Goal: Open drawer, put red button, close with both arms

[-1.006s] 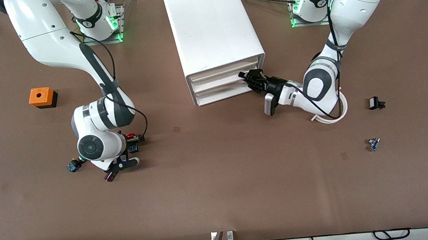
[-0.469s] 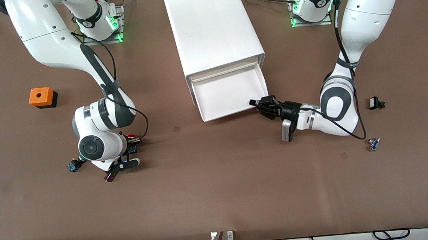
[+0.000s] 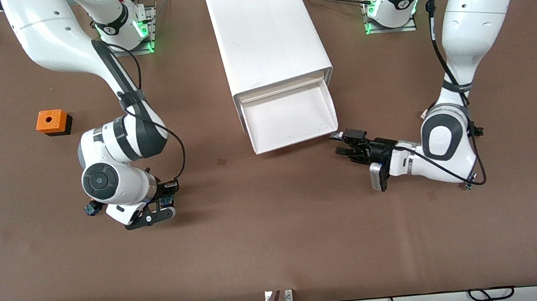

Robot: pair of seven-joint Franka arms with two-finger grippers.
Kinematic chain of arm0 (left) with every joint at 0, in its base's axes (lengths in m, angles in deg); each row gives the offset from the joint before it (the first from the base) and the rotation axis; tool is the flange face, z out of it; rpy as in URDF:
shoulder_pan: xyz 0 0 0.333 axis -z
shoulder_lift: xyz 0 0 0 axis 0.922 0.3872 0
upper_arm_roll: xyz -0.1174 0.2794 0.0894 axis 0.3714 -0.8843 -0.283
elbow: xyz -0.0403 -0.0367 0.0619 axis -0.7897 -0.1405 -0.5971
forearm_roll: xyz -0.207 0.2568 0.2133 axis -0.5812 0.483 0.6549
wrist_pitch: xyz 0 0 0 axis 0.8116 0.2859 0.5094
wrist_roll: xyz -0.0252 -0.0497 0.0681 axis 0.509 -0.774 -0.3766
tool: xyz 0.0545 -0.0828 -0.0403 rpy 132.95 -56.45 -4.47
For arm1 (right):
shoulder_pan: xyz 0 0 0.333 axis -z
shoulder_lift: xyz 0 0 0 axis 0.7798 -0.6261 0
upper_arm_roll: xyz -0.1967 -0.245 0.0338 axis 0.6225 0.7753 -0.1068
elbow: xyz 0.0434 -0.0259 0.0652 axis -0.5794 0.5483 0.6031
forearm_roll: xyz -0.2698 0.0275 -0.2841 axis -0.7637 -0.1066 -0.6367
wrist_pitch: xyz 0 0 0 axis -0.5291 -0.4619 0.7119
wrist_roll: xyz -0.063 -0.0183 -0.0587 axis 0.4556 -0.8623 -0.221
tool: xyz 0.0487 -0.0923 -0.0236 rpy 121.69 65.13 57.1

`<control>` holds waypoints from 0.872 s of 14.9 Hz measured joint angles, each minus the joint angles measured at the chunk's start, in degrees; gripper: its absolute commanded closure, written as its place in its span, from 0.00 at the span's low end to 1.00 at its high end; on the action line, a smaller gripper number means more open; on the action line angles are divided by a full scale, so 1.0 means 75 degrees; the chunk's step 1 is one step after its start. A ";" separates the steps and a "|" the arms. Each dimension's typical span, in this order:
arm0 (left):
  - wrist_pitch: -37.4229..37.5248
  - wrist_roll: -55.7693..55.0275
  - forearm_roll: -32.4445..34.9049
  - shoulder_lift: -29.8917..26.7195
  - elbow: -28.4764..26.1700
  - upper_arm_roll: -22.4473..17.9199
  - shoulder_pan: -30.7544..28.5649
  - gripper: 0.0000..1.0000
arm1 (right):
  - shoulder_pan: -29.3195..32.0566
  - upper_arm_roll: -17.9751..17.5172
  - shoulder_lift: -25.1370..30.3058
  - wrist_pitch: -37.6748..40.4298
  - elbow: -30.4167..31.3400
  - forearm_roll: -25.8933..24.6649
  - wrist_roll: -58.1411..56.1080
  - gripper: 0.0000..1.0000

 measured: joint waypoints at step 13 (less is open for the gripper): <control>-0.0013 -0.5859 0.7668 -0.0562 0.2113 -0.0006 0.0224 0.00 | -0.2048 -0.1171 0.0404 0.0989 -0.1915 0.0059 0.1066 1.00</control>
